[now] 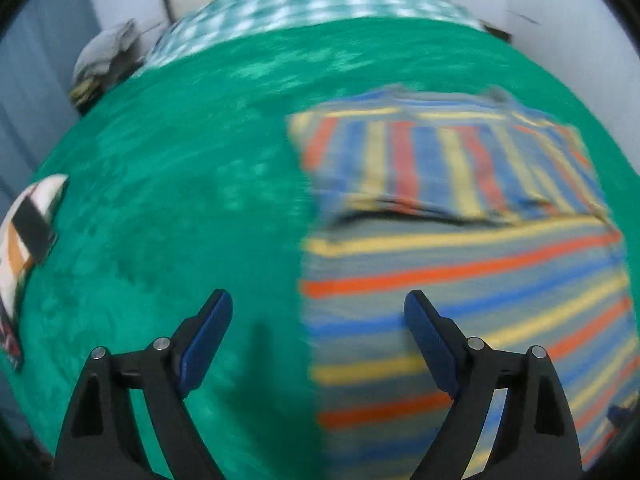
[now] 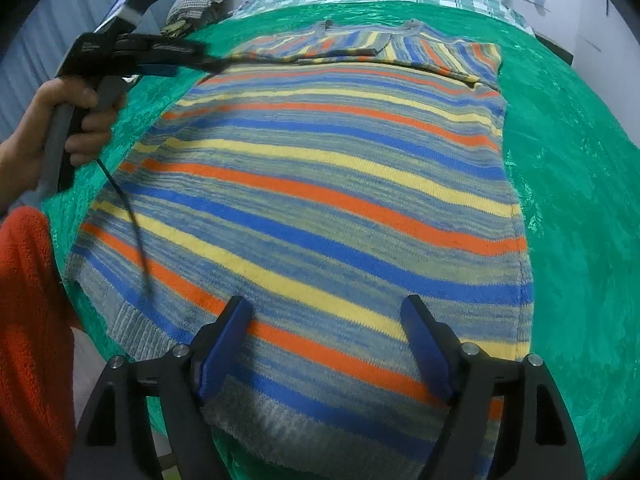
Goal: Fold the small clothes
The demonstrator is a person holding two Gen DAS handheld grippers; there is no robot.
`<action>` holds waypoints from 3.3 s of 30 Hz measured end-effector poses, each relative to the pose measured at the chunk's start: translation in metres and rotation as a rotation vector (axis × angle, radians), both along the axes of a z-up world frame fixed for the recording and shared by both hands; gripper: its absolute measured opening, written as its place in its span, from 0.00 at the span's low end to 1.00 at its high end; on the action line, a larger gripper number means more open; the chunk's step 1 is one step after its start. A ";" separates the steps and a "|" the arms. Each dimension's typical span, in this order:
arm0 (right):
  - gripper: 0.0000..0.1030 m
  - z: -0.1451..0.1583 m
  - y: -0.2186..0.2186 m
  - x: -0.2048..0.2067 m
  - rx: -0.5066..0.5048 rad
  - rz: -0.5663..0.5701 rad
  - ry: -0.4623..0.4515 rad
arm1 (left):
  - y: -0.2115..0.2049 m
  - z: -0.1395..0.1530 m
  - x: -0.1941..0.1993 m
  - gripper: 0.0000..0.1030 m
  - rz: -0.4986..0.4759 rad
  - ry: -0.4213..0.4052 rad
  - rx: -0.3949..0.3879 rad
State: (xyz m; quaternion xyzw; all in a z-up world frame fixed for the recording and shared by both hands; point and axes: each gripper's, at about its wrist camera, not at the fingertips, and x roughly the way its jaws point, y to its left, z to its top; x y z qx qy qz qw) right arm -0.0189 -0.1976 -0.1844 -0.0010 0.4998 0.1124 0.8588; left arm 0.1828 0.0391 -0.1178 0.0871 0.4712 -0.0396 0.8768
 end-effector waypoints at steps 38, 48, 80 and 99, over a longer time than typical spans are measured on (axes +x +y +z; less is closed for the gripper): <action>0.10 -0.010 -0.008 0.298 0.339 -0.112 0.259 | -0.002 -0.047 0.070 0.12 -0.009 -0.060 0.044; 0.15 0.037 -0.009 0.346 0.355 -0.043 0.090 | -0.007 -0.036 0.136 0.37 0.009 -0.014 -0.172; 0.61 0.083 -0.054 -0.043 0.067 -0.090 -0.111 | 0.029 0.057 -0.161 0.92 -0.106 -0.095 -0.263; 0.64 0.061 -0.112 -0.063 0.150 -0.227 0.188 | 0.067 -0.051 -0.171 0.90 0.006 0.264 -0.175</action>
